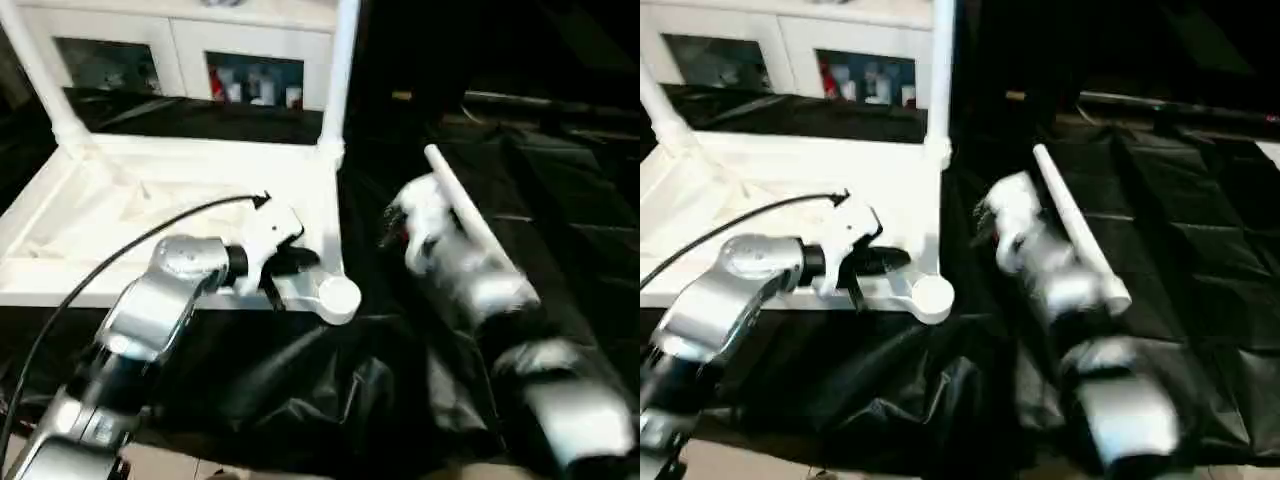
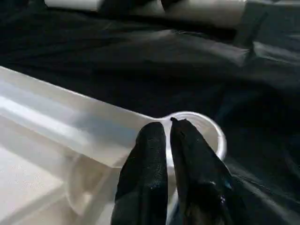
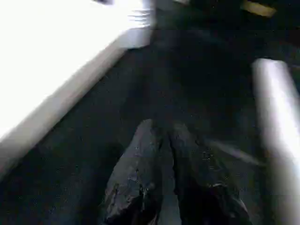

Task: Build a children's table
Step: Rotate table base, then pick table leg

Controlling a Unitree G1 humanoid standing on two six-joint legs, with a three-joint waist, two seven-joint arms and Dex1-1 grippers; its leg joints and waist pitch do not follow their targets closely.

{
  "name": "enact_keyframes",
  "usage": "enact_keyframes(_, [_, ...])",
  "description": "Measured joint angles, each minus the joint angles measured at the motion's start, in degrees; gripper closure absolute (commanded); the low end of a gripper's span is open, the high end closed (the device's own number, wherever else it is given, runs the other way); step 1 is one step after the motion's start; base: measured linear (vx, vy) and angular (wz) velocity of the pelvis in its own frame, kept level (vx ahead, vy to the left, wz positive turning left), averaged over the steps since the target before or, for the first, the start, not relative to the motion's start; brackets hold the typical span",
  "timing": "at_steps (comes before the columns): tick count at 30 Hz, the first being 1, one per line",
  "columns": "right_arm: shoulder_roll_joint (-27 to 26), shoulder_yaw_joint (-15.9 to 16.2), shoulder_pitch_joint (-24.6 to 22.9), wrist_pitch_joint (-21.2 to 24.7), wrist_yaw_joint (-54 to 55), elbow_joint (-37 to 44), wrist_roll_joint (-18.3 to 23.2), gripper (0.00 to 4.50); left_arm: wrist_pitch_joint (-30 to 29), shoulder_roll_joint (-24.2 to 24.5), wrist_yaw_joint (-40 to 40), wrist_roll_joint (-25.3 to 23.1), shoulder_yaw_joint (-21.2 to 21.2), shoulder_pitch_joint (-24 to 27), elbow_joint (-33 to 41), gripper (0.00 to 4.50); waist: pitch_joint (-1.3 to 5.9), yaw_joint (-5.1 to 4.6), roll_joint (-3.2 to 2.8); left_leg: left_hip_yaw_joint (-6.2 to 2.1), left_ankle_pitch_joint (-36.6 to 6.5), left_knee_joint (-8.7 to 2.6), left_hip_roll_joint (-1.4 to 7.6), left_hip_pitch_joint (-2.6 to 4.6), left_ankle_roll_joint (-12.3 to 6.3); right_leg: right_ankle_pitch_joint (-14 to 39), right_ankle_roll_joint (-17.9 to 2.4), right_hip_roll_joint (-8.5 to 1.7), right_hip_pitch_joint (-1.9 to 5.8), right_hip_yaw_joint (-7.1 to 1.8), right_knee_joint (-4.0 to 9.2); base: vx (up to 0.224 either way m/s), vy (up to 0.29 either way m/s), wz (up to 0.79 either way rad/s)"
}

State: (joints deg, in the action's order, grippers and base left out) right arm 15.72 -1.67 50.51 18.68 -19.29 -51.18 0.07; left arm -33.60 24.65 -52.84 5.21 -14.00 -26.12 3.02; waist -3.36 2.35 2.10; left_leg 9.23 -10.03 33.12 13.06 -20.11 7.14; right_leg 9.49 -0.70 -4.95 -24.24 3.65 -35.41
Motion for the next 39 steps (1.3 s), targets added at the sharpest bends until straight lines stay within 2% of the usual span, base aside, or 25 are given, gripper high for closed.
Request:
enact_keyframes(2, [2.0,-0.9,1.8,1.3,1.3,-1.0,-0.3,3.6,0.0,0.0,-0.1,0.2,0.3,0.8,0.5,3.61,0.05,0.03,0.08,0.0,0.0,0.0,0.01,-0.01,0.0,0.0,0.0,0.0,0.02,0.0,-0.02,0.0,0.0,0.0])
enact_keyframes(4, [3.0,-1.2,3.1,2.3,1.7,-3.1,-0.5,3.42,-0.5,-0.2,0.0,1.0,0.5,0.8,1.2,3.33,0.06,-0.01,0.1,0.0,0.0,0.05,0.01,-0.14,0.0,0.0,0.0,0.0,0.02,0.0,-0.03,0.0,0.0,0.0])
enact_keyframes(9, [5.7,-0.6,4.0,2.6,0.8,-9.0,-1.5,3.11,-1.8,-0.6,0.7,2.4,0.7,0.6,3.3,3.02,0.05,-0.05,0.08,0.0,0.0,0.3,0.02,-0.42,-0.01,0.0,0.0,-0.01,-0.08,0.0,-0.05,0.0,0.0,0.0])
enact_keyframes(11, [6.0,-0.2,4.6,2.8,0.2,-10.2,-2.1,2.9,-2.1,-0.5,0.7,2.4,0.6,0.6,3.3,2.83,0.05,-0.34,0.07,0.0,0.0,0.41,0.02,-0.49,-0.05,0.0,0.0,-0.01,-0.14,-0.01,-0.11,0.0,0.0,0.0])
enact_keyframes(13, [6.3,0.2,6.1,4.0,-0.2,-11.7,-2.4,2.78,-2.3,-0.6,0.6,2.5,0.6,0.6,3.4,2.79,0.04,-0.5,0.07,0.0,0.0,0.5,0.03,-0.63,-0.05,0.0,0.0,-0.01,-0.33,-0.03,-0.26,0.0,0.0,0.0])
enact_keyframes(15, [7.0,0.4,7.3,5.1,-0.1,-13.3,-2.6,2.46,-2.5,-0.6,0.6,2.6,0.5,0.6,3.6,2.46,0.04,-0.34,0.07,0.0,0.0,0.64,0.04,-0.87,-0.05,0.0,0.0,-0.03,-0.64,-0.02,-0.46,0.0,0.0,0.0])
enact_keyframes(16, [7.5,0.4,7.9,5.5,0.1,-14.4,-3.0,2.46,-2.8,-0.6,0.6,2.7,0.4,0.6,3.7,2.46,0.04,-0.3,0.07,0.0,0.0,0.73,0.05,-0.98,-0.05,0.0,0.0,-0.06,-0.79,-0.02,-0.58,0.0,0.0,0.0])
enact_keyframes(19, [8.1,0.3,8.3,5.7,0.8,-16.6,-3.0,2.22,-3.6,-0.1,0.5,3.0,0.2,0.6,4.7,2.25,0.04,-0.19,0.07,0.0,0.0,0.87,0.06,-0.97,-0.05,0.0,0.0,-0.1,-0.76,-0.02,-0.68,0.0,0.0,0.0])
enact_keyframes(21, [8.3,0.3,8.5,5.6,1.5,-18.3,-3.2,1.88,-3.8,0.0,0.4,3.2,-0.1,0.6,5.0,1.9,0.04,-0.21,0.07,0.0,0.0,0.97,0.06,-0.98,-0.05,0.0,0.0,-0.13,-0.76,-0.01,-0.74,0.0,0.0,0.0])
enact_keyframes(23, [8.7,0.3,8.6,5.5,1.8,-19.4,-3.5,1.88,-3.8,0.0,0.3,3.4,-0.5,0.6,5.0,1.9,0.04,-0.21,0.07,0.0,0.0,1.01,0.06,-0.98,-0.05,0.0,0.1,-0.14,-0.76,-0.01,-0.75,0.0,0.0,0.0])
enact_keyframes(24, [9.2,0.3,8.6,5.5,2.0,-20.0,-3.7,1.67,-3.8,0.0,0.2,3.5,-0.5,0.6,5.0,1.67,0.04,-0.21,0.07,0.0,0.0,1.03,0.06,-0.99,-0.05,0.0,0.1,-0.15,-0.76,0.0,-0.75,0.0,0.0,0.0])
enact_keyframes(29, [10.0,-0.2,8.7,5.4,2.1,-22.0,-4.2,1.42,-4.8,0.8,-0.4,4.1,-0.6,0.6,5.7,1.44,0.04,-0.38,0.07,0.0,0.0,1.05,0.06,-1.01,-0.05,-0.1,0.1,-0.15,-0.77,0.0,-0.78,0.0,0.0,0.0])
enact_keyframes(31, [10.2,-0.4,8.7,5.6,2.2,-22.7,-4.1,1.16,-5.2,1.4,-0.5,4.1,-0.6,0.7,6.9,1.14,0.04,-0.41,0.07,0.0,0.0,1.05,0.06,-1.01,-0.05,-0.1,0.1,-0.15,-0.77,0.0,-0.79,0.0,0.0,0.0])
enact_keyframes(34, [10.3,-1.4,8.7,6.6,1.8,-23.8,-3.2,1.11,-6.0,2.5,-0.6,4.1,-0.6,1.1,7.6,1.04,0.04,-0.35,0.05,0.0,0.0,1.07,0.06,-1.01,-0.05,-0.1,0.1,-0.15,-0.77,0.0,-0.8,0.0,0.0,0.0])
enact_keyframes(39, [10.2,-2.7,8.7,11.1,-1.7,-25.7,-1.9,1.11,-6.9,4.1,-0.7,4.4,-0.9,1.9,9.4,0.64,0.04,-0.18,0.05,0.0,0.0,1.14,0.06,-1.05,-0.05,-0.1,0.1,-0.19,-0.76,0.01,-0.8,0.0,0.0,0.0])
